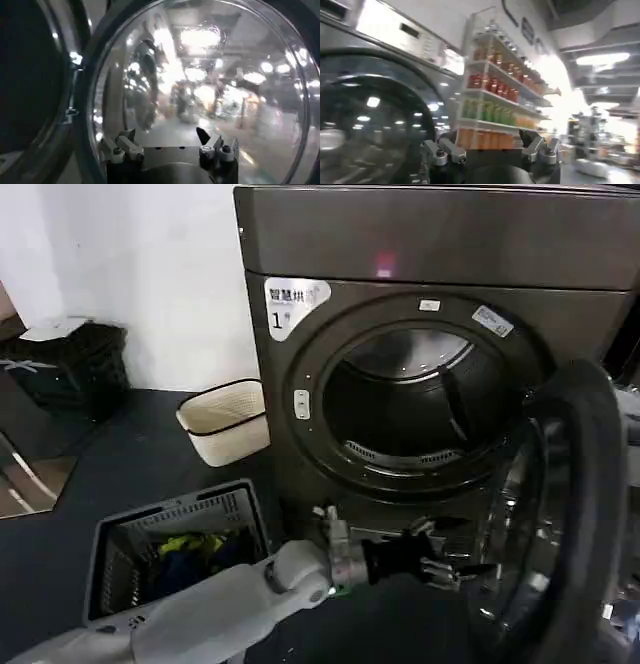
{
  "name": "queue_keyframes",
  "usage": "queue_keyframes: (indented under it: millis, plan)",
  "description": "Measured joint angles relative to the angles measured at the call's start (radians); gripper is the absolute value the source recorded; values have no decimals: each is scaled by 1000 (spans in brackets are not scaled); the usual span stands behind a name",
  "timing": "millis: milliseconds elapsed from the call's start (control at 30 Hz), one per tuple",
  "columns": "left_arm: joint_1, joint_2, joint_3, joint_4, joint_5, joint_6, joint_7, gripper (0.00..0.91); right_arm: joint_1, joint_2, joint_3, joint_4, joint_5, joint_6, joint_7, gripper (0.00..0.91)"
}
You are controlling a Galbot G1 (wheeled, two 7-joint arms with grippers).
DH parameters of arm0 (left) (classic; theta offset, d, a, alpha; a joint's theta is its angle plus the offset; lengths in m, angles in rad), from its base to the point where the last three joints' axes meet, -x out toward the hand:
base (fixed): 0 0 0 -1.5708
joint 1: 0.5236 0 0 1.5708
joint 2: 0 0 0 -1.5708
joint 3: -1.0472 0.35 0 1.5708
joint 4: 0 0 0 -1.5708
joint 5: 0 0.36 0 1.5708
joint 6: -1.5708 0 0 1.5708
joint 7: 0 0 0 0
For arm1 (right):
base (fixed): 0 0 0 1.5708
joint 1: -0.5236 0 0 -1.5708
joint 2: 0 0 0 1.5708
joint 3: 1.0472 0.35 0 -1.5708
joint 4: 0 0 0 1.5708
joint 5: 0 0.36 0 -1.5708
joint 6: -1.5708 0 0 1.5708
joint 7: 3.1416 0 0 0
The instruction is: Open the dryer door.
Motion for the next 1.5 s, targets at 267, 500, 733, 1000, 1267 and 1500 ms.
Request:
queue_keyframes:
  millis: [267, 500, 733, 1000, 1267, 1500]
  plan:
    - [-81, -77, 84, 40, -10, 5, -28, 907, -38, -38, 132, -53, -24, -59, 3, 907]
    - [-133, -151, 138, 73, -21, 16, -54, 907, -58, -69, 234, -83, -67, -55, 2, 907]
    - [-180, -240, 180, 133, -25, 9, -92, 907, -73, -72, 282, -96, -73, -27, -2, 907]
    - [-220, -357, 184, 243, -23, -4, -118, 907, -71, -77, 292, -117, -72, -15, -8, 907]
    - [-237, -448, 184, 326, 26, -13, -140, 907, -70, -80, 291, -131, -71, -6, -11, 907]
    - [-240, -509, 181, 378, 54, -26, -149, 907, -70, -82, 291, -142, -70, 2, -14, 907]
